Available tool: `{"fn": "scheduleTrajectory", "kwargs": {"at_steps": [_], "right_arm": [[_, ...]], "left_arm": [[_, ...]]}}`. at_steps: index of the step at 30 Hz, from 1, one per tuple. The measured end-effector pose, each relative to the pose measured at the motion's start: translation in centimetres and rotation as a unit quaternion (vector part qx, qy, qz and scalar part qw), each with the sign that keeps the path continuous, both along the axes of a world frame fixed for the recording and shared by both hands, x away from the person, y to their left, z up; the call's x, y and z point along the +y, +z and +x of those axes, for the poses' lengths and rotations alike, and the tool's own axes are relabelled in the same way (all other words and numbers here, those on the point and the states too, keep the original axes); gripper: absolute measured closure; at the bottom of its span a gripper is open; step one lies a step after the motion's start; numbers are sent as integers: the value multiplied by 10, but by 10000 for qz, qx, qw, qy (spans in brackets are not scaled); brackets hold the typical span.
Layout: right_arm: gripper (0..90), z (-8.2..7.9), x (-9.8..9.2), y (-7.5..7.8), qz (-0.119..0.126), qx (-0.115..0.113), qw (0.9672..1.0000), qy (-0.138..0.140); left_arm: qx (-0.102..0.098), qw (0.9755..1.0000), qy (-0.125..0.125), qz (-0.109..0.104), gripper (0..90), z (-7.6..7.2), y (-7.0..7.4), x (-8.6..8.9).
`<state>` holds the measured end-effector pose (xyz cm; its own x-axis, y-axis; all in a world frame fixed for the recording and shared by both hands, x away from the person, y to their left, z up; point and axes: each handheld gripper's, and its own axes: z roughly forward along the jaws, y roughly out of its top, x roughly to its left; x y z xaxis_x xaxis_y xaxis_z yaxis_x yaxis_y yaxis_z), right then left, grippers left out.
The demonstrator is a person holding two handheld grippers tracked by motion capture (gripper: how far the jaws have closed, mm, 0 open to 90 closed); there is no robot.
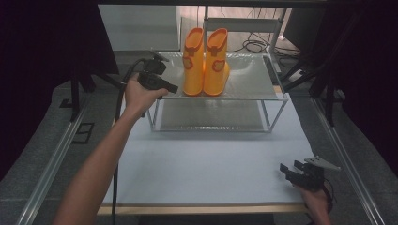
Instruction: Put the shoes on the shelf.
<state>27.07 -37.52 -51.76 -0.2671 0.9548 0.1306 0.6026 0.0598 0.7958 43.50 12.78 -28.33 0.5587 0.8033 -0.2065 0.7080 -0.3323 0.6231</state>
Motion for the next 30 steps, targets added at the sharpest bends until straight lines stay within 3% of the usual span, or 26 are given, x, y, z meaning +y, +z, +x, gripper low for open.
{"fn": "scheduleTrajectory", "kwargs": {"at_steps": [6,11,15,30], "right_arm": [[322,0,0,0,-6,8,10000,-10],[322,0,-2,0,-16,3,10000,-8],[322,0,-4,-1,-17,-4,10000,-28],[322,0,-2,-1,-25,4,10000,6]], "left_arm": [[-101,9996,267,81,898,10,-17,-7],[-111,9990,433,-73,898,21,-26,-9],[-71,9988,431,-227,898,27,-32,-12],[-87,9985,427,-338,900,30,-35,-26]]}}
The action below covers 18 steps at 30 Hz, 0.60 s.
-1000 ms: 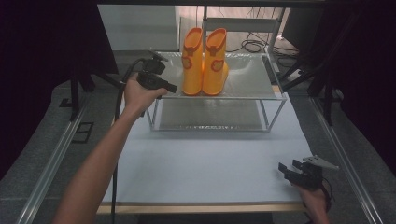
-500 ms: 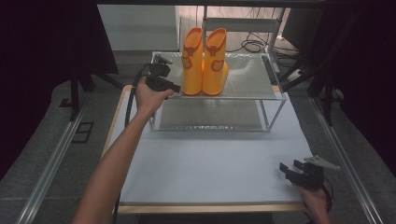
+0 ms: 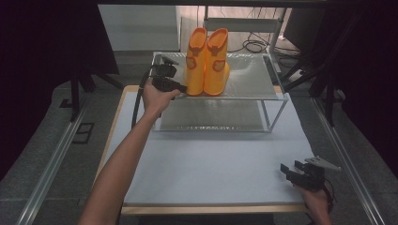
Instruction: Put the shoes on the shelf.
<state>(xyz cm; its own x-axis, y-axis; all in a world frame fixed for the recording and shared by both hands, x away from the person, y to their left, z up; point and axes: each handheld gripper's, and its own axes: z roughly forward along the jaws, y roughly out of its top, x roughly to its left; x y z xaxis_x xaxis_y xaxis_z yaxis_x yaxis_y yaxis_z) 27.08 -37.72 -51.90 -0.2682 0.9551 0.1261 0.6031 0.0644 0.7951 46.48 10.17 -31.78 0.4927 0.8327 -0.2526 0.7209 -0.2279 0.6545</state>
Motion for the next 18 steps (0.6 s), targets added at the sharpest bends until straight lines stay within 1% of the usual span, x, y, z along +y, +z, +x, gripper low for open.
{"fn": "scheduleTrajectory", "kwargs": {"at_steps": [2,4,7,11,13,18], "right_arm": [[322,0,0,0,7,-5,10000,1],[322,0,0,0,5,-14,10000,-1],[322,0,1,0,20,13,10000,10],[322,-1,0,1,41,2,10000,6],[321,-1,0,1,51,-16,10000,-5],[322,-1,-1,1,45,-17,10000,-10]], "left_arm": [[2,10000,17,-11,900,0,0,-2],[10,10000,-47,-70,900,0,-1,-5],[-20,9999,-118,-5,900,-1,0,-13],[-4,9999,-159,-27,900,-1,2,-19],[-13,9999,-155,11,900,-1,2,-19],[-35,9999,-135,-72,898,-1,2,-15]]}}
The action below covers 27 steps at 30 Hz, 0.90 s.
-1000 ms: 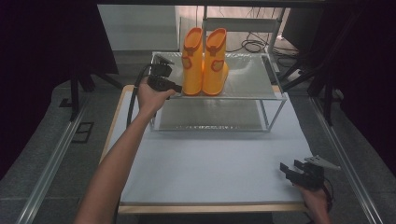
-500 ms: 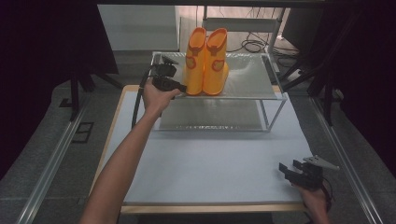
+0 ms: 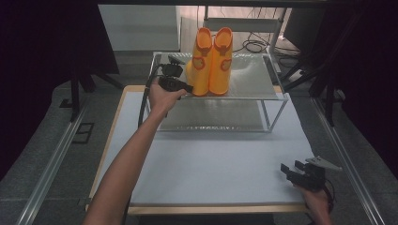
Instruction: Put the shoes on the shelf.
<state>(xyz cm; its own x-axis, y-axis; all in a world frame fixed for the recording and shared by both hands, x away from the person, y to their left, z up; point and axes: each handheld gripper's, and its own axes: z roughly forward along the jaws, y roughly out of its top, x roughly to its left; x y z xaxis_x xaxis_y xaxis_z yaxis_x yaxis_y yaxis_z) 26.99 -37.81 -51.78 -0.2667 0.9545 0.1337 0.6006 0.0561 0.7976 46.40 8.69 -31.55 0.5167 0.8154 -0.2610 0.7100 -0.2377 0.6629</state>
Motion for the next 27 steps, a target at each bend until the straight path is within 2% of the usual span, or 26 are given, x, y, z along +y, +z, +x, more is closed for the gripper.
{"fn": "scheduleTrajectory", "kwargs": {"at_steps": [4,8,10,16,27], "right_arm": [[321,0,0,0,-7,-4,10000,0],[321,0,-1,0,-5,8,10000,-6],[321,0,-1,0,-9,10,10000,-6],[321,0,-2,0,12,7,10000,-25],[321,0,1,-1,-28,36,10000,25]], "left_arm": [[-92,9999,38,56,864,-1,1,2],[-118,9999,-41,-66,807,-2,2,7],[-151,9998,-85,-75,752,-3,2,9],[-276,9995,-131,-115,666,-10,6,20],[-359,9989,-243,-172,625,-30,9,42]]}}
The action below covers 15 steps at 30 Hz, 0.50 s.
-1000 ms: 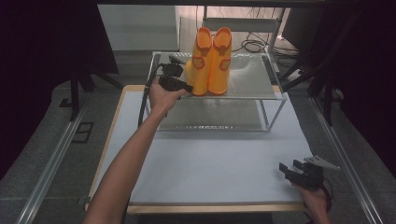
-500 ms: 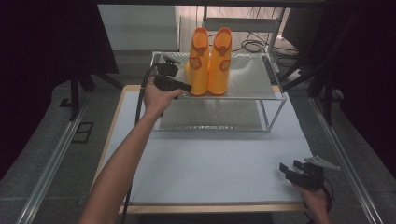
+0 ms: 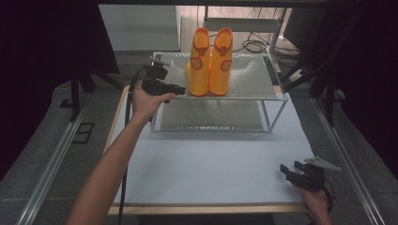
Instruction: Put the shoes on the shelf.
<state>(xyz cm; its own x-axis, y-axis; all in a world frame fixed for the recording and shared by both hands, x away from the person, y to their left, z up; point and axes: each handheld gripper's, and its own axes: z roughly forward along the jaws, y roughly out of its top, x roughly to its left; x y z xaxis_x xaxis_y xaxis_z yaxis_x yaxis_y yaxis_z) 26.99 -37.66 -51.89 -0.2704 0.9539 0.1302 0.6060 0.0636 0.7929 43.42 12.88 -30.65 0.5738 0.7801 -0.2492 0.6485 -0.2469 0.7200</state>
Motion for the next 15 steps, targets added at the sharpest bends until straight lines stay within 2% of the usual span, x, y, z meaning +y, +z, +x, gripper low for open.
{"fn": "scheduleTrajectory", "kwargs": {"at_steps": [7,12,15], "right_arm": [[321,0,1,0,5,-2,10000,1],[320,0,1,0,-19,-11,10000,22],[320,0,2,0,-18,-32,10000,24]], "left_arm": [[-29,9999,-114,-23,579,-17,-2,14],[-187,9997,-171,73,501,-32,-1,23],[-288,9991,-308,-18,476,-44,0,29]]}}
